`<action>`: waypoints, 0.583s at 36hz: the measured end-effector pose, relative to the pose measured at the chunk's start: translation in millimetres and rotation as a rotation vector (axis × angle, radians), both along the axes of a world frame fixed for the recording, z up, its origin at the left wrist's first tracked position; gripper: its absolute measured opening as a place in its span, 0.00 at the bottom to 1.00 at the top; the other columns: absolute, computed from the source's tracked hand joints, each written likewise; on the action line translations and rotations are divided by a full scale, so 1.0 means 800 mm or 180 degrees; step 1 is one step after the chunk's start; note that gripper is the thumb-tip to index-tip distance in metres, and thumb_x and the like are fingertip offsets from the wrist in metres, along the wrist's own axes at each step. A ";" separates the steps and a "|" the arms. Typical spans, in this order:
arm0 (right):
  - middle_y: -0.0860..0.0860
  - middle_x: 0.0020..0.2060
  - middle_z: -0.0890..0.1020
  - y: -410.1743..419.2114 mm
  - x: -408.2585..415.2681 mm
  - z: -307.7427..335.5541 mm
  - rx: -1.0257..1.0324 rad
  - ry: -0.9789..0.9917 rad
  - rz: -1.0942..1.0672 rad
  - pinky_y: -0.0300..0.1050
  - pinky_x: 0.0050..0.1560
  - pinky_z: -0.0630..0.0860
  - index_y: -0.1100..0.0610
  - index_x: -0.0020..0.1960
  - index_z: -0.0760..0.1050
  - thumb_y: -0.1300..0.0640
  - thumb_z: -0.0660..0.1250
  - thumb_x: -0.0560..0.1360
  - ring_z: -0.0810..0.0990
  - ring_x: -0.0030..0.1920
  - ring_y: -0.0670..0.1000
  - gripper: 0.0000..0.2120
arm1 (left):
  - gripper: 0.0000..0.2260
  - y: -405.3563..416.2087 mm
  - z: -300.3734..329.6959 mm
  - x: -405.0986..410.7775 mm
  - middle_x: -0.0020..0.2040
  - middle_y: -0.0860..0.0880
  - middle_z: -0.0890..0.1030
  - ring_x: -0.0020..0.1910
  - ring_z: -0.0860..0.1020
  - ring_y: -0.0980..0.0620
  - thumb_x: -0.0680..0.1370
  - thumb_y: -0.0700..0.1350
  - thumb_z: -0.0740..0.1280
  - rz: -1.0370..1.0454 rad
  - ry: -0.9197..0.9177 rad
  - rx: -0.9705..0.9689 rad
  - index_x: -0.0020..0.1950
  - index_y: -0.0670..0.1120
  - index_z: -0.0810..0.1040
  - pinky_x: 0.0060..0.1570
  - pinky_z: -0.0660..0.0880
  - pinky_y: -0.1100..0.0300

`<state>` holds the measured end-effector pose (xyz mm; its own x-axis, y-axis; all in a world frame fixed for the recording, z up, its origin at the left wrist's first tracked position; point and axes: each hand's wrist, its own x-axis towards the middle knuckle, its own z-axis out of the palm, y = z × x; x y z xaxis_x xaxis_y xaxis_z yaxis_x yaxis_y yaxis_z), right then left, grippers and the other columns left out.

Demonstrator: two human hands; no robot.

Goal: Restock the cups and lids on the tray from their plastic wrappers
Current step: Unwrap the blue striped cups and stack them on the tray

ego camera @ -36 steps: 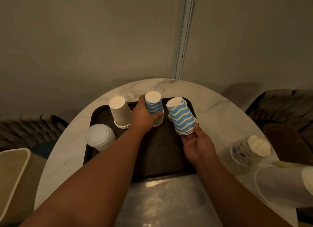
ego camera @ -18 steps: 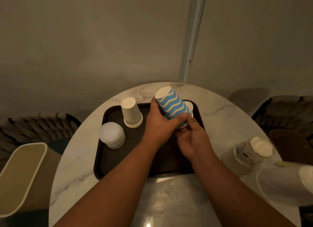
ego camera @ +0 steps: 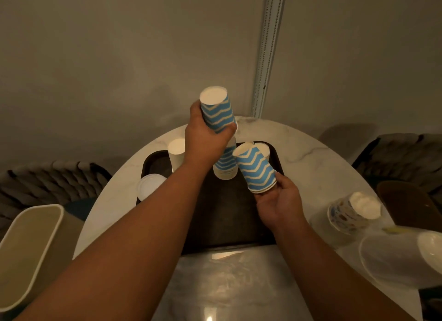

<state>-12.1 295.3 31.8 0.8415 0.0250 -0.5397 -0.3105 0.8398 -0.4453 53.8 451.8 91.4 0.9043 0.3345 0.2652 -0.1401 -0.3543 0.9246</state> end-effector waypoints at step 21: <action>0.54 0.41 0.87 -0.022 0.001 -0.006 -0.0014 -0.0014 -0.0185 0.51 0.59 0.75 0.61 0.55 0.76 0.62 0.57 0.81 0.86 0.40 0.51 0.10 | 0.31 -0.009 -0.113 0.003 0.63 0.48 0.78 0.61 0.77 0.49 0.68 0.45 0.79 -0.0218 0.1091 0.0429 0.66 0.47 0.69 0.61 0.74 0.53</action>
